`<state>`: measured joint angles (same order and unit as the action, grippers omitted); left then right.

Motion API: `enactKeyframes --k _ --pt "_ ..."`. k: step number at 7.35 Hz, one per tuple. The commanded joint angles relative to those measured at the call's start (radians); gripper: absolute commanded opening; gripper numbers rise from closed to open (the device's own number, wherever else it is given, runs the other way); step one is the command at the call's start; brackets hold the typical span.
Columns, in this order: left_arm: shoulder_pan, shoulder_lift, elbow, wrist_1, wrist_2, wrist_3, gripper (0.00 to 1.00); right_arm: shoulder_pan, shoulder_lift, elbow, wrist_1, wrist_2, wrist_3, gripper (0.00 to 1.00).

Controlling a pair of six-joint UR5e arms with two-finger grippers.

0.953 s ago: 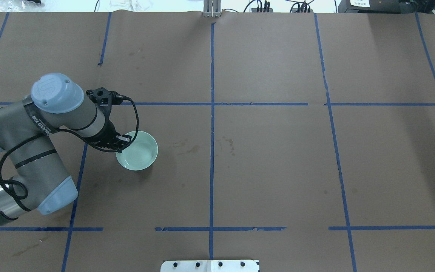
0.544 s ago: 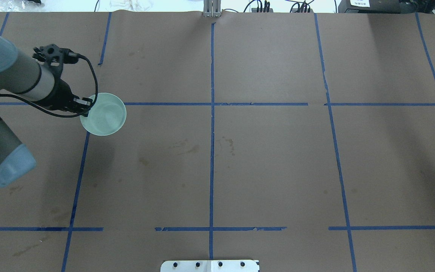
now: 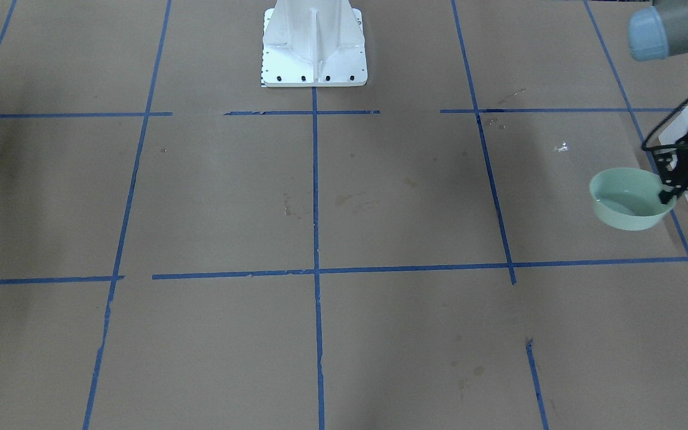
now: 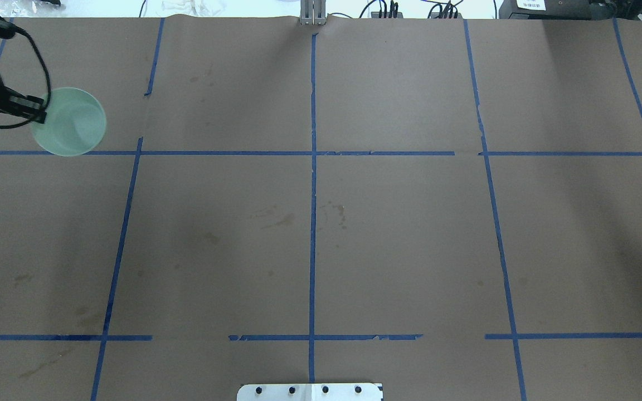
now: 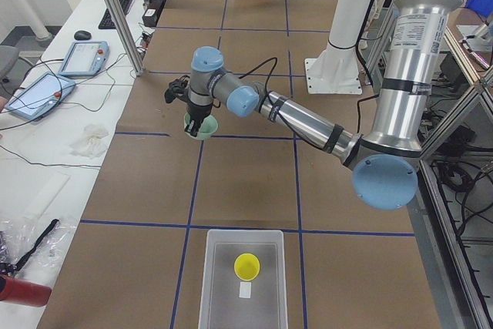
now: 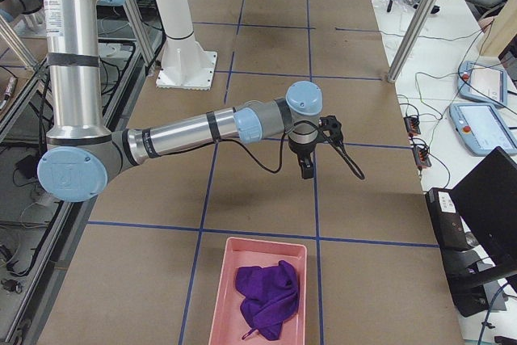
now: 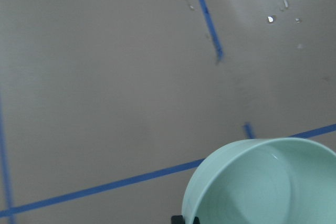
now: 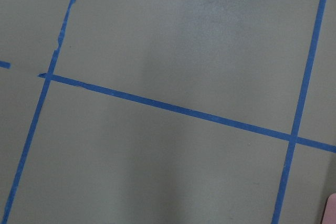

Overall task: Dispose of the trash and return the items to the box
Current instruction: 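Lift the green bowl and carry it toward the clear bin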

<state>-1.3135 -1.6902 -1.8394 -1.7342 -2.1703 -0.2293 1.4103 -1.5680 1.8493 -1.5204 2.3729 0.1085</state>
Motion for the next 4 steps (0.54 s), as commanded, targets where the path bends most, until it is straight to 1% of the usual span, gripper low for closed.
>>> enactKeyframes --k 1,2,3,4 --pt "-0.189 0.041 0.150 0.002 -0.037 0.275 0.00 -0.001 -0.001 0.001 0.000 -0.003 0.000 1.00" --pt "-0.276 0.047 0.252 0.002 -0.060 0.283 0.00 -0.001 -0.006 0.001 0.000 -0.003 0.000 1.00" --pt "-0.341 0.050 0.325 0.002 -0.103 0.282 0.00 -0.001 -0.006 0.001 0.000 -0.003 -0.001 1.00" --pt "-0.395 0.094 0.353 -0.001 -0.105 0.263 0.00 -0.001 -0.004 0.001 0.000 -0.003 -0.001 1.00"
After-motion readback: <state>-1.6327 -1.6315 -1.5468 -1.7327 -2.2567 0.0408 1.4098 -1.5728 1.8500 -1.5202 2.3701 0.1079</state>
